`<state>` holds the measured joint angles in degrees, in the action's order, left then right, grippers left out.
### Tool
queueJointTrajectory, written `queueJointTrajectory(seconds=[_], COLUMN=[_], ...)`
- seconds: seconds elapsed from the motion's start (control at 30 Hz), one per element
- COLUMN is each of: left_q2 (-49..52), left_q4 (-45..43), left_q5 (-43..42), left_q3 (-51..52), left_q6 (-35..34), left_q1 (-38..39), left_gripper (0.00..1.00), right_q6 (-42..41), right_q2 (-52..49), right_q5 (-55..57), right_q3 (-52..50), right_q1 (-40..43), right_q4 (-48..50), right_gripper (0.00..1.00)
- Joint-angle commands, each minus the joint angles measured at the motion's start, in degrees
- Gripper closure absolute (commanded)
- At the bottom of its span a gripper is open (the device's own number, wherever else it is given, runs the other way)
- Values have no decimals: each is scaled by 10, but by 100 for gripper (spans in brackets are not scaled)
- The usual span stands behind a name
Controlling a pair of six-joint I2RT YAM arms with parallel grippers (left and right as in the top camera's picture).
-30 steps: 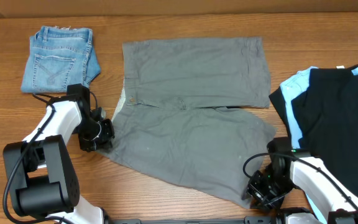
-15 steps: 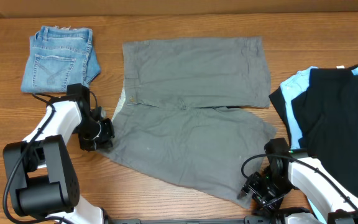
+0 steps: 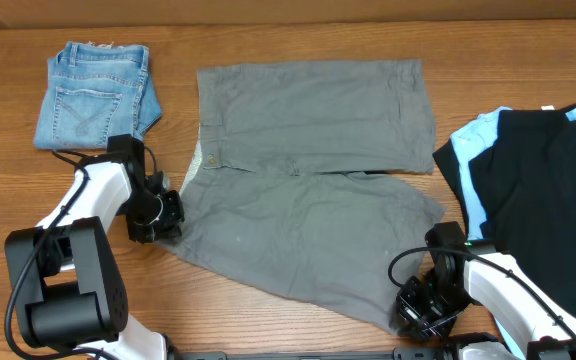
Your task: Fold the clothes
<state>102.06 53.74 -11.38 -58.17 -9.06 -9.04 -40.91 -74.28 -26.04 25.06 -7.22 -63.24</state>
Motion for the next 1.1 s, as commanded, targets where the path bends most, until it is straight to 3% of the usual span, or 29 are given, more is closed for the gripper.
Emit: queueJointTrajectory(seconds=[0.0, 0.17, 0.3, 0.47, 0.6, 0.73, 0.9, 1.03, 1.07], left_q2=[1, 1, 1, 1, 1, 1, 1, 1, 1], left_q4=[0, 0, 1, 1, 4, 3, 4, 4, 4], left_q5=[-7, -7, -7, -7, -7, -7, -7, -7, -7], left_q3=[-10, -10, -10, -10, -10, -10, -10, -10, -10], left_q6=[1, 0, 1, 0, 1, 3, 3, 3, 3], left_q1=[0, 0, 0, 0, 0, 0, 0, 0, 0], left_gripper=[91, 91, 91, 91, 91, 91, 91, 91, 91], right_q6=[2, -12, -27, -78, -89, -92, -104, -103, -101], right_q2=[7, 7, 6, 3, 2, 2, 2, 2, 3], right_q5=[-2, 3, 4, 5, 11, 12, 14, 14, 14], right_q3=[-3, -3, -3, -3, -3, -3, -3, -2, -1], right_q1=[-4, -20, -42, -85, -92, -92, -92, -92, -92], right_q4=[-13, -5, 2, 26, 25, 25, 27, 27, 26], right_gripper=[59, 60, 68, 52, 51, 60, 77, 96, 96])
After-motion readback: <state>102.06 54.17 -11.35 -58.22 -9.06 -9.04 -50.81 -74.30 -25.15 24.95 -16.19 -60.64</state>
